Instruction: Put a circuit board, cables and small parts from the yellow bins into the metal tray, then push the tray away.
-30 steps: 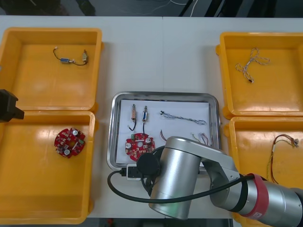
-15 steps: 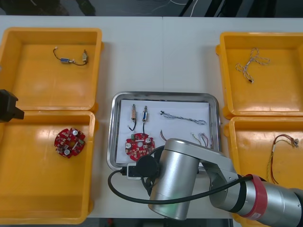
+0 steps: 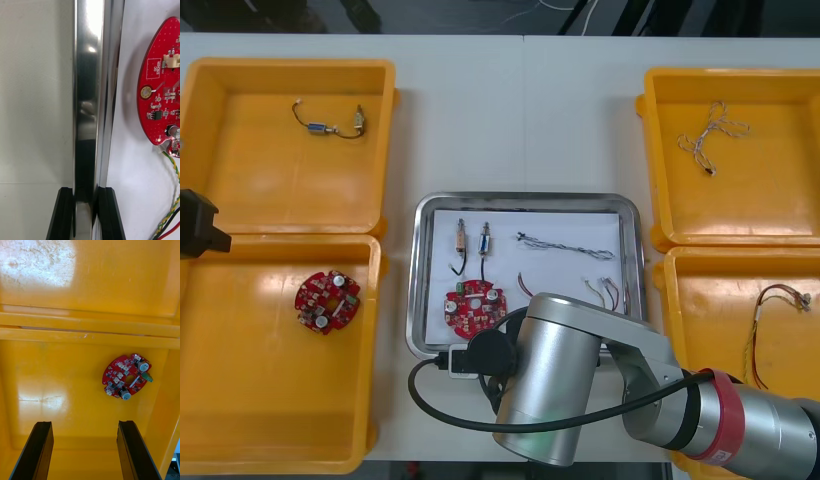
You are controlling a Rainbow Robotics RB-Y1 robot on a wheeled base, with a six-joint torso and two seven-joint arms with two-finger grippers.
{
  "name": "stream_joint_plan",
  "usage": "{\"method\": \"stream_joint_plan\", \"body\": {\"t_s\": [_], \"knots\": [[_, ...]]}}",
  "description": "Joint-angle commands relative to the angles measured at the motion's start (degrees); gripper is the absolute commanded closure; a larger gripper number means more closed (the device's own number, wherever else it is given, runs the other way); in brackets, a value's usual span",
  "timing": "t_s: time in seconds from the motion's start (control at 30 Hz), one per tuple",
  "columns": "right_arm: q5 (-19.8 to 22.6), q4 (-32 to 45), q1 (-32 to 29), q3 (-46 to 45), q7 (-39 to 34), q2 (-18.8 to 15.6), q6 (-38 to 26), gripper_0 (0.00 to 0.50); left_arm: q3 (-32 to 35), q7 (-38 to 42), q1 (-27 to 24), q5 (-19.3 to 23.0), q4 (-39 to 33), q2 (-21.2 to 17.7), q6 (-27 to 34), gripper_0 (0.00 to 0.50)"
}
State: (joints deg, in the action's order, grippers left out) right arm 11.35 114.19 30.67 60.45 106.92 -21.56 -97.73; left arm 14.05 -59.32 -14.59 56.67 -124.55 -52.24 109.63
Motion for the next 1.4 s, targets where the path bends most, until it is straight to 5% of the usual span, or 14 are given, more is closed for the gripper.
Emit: {"method": "stream_joint_plan", "body": {"t_s": [0.03, 1.0, 1.4], "knots": [[-0.2, 2.2, 0.1, 1.9, 0.0, 0.4, -0.1, 0.472, 1.9, -2.9, 1.1, 0.5, -1.7, -2.2, 0.4, 0.0], [-0.8, 2.2, 10.1, 3.6, -2.5, -5.2, 1.9, 0.5, 1.9, -2.9, 1.1, 0.5, -1.7, -2.2, 0.4, 0.0], [-0.6, -2.1, 15.7, 3.7, -2.4, -3.7, 1.9, 0.5, 1.9, -2.9, 1.1, 0.5, -1.7, -2.2, 0.4, 0.0]]}}
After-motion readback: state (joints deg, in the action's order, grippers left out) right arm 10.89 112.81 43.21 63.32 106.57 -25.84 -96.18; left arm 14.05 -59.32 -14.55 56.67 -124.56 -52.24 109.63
